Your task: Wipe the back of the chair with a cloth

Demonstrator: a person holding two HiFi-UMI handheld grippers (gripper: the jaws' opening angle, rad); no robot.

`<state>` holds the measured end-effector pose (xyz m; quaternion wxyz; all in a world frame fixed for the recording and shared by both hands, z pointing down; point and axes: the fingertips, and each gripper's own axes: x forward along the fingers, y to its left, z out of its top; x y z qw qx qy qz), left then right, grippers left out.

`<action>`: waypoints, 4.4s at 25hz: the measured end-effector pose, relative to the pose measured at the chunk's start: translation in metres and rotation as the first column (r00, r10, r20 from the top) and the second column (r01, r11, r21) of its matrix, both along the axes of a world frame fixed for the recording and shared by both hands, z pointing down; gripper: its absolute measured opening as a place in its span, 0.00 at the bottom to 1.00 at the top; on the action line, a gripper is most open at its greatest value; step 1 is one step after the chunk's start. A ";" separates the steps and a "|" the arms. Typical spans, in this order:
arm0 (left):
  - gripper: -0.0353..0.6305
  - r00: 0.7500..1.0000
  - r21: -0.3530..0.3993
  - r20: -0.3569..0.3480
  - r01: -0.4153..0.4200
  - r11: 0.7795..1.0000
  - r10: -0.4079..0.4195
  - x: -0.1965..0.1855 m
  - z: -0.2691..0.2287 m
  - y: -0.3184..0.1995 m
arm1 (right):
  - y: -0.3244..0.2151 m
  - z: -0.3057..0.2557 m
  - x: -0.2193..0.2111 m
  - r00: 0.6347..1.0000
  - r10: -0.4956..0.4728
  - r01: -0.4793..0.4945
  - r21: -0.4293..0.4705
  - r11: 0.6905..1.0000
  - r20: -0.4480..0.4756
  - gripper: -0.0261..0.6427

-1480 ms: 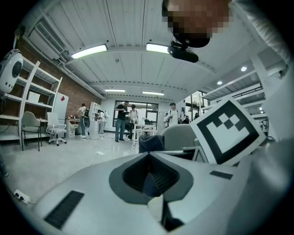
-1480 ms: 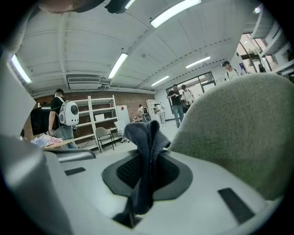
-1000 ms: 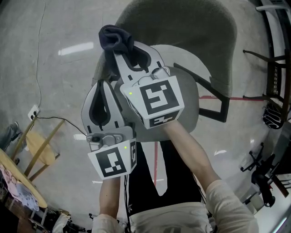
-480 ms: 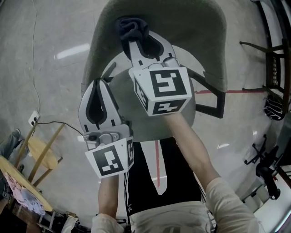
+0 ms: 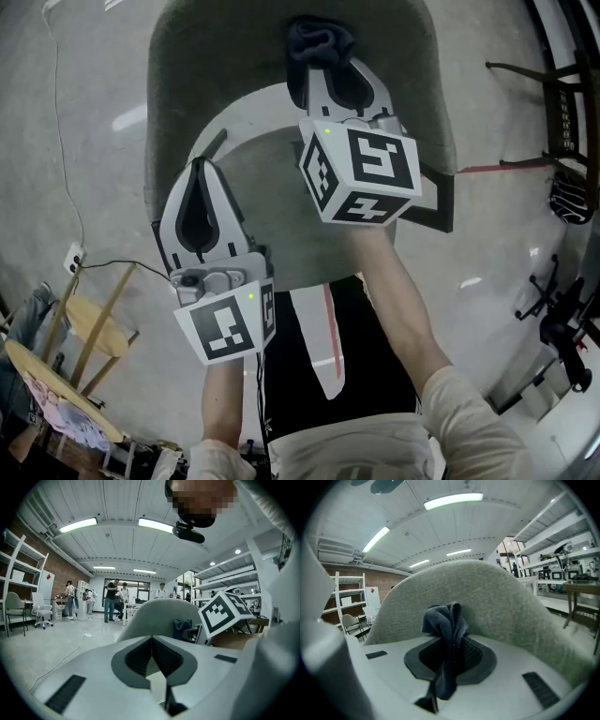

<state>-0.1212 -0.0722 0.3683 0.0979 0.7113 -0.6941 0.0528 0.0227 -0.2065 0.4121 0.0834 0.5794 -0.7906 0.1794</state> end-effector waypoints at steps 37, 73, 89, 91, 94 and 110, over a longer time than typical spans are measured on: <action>0.08 1.000 -0.023 0.004 -0.003 1.000 0.003 0.004 0.016 0.024 | 0.072 -0.005 0.007 0.995 -0.085 0.082 0.061 0.995 0.043 0.13; 0.08 0.979 -0.050 -0.069 0.188 0.981 -0.191 -0.060 0.031 0.105 | 0.138 0.038 -0.199 0.771 -0.636 0.633 0.079 0.770 0.032 0.13; 0.08 0.976 -0.078 -0.062 0.202 0.976 -0.207 -0.063 0.043 0.098 | 0.081 0.054 -0.168 0.871 -0.491 0.492 0.048 0.869 -0.031 0.13; 0.08 0.977 -0.082 -0.058 0.201 0.976 -0.206 -0.062 0.044 0.097 | 0.077 0.056 -0.163 0.886 -0.462 0.464 0.042 0.885 -0.037 0.13; 0.08 0.979 -0.088 -0.052 0.194 0.977 -0.199 -0.062 0.045 0.093 | 0.068 0.059 -0.152 0.912 -0.408 0.409 0.027 0.912 -0.038 0.13; 0.08 0.991 -0.099 -0.050 0.119 0.988 -0.124 -0.036 0.053 0.069 | 0.019 0.063 -0.069 0.993 -0.111 0.111 0.003 0.994 -0.039 0.13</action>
